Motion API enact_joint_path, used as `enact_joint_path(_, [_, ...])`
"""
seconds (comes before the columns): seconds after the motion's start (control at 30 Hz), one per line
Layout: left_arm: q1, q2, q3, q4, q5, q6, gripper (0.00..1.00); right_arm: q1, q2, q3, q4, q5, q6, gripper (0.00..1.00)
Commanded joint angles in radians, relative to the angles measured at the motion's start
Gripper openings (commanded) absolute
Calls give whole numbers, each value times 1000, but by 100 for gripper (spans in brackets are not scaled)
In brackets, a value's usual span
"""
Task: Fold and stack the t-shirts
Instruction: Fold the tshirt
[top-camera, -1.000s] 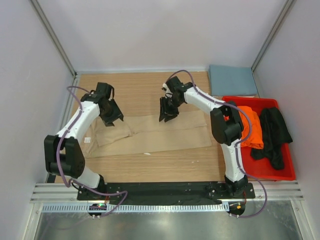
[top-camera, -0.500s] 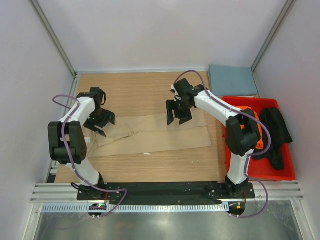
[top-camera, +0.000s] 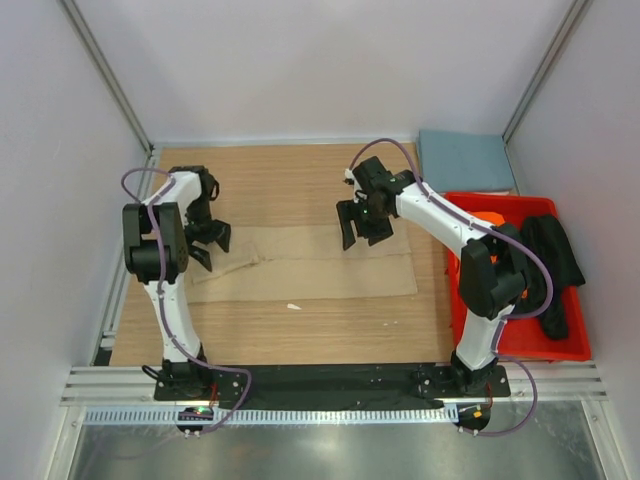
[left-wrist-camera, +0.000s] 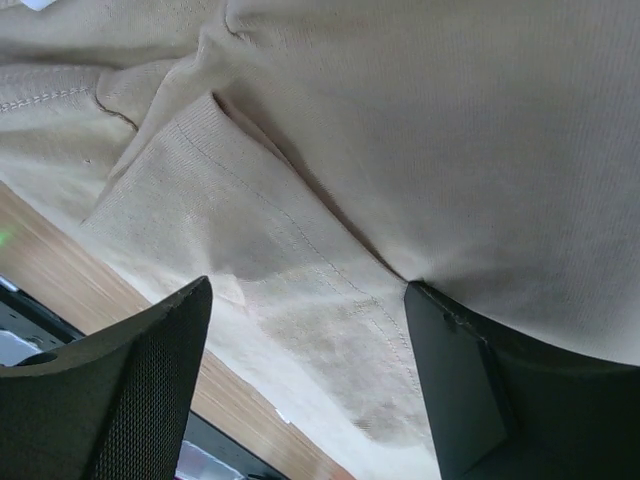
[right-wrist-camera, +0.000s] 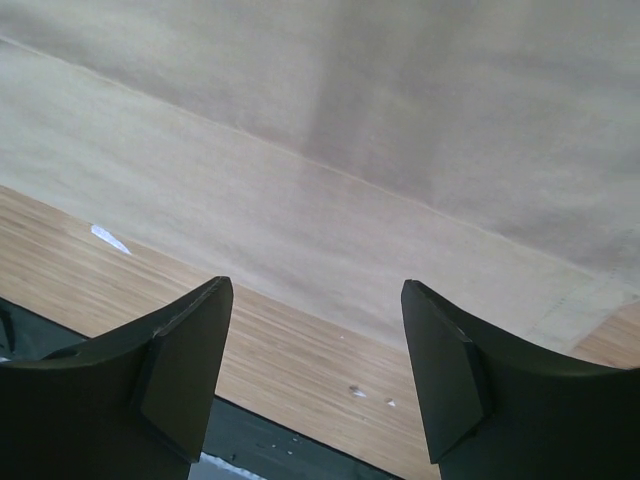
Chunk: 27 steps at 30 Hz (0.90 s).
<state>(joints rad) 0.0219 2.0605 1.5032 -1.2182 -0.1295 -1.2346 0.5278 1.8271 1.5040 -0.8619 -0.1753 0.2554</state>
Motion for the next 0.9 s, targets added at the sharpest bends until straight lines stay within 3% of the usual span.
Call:
enact_joint_path(0.0, [4,163,185,-24,-159,75,80,-5,-23,-4,3,62,-62,75])
enact_joint_path(0.07, [1,284,305,-76,-180,146,80,-5,-2,4,26,82,-73,76])
enact_joint_path(0.2, [-11,493,769,-228,-286,278,77,-2,43,22,96,134,-113,76])
enact_joint_path(0.33, [-63,618,1029,-202,-321,382,74,-3,151,108,86,155,-128,76])
enact_joint_path(0.5, [-74,589,980,72,-265,438,73,-3,248,159,77,209,-149,75])
enact_joint_path(0.57, [-71,610,1043,110,-230,460,72,-3,282,180,58,198,-157,75])
enact_joint_path(0.6, [-70,619,1058,130,-196,472,67,-2,290,180,51,194,-156,75])
enact_joint_path(0.87, [-63,694,1149,383,160,524,67,38,288,113,0,203,-82,74])
